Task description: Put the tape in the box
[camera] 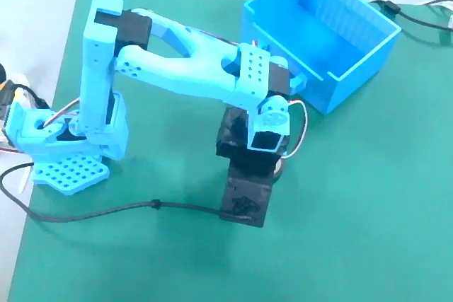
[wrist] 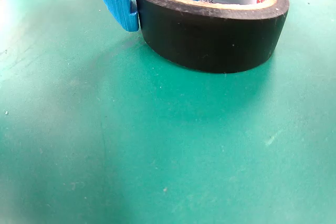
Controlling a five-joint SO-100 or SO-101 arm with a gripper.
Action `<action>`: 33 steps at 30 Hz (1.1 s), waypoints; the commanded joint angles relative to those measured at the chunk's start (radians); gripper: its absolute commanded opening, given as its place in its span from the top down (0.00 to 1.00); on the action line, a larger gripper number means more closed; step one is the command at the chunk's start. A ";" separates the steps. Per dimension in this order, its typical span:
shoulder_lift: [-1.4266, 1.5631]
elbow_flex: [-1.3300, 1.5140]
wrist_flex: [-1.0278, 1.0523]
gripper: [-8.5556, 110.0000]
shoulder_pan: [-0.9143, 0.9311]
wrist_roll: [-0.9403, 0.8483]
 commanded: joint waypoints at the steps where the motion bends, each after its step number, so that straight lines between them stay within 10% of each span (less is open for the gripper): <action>1: 0.077 -0.048 0.005 0.93 0.029 -0.014; 33: 0.209 -0.890 0.238 0.93 -0.218 -0.006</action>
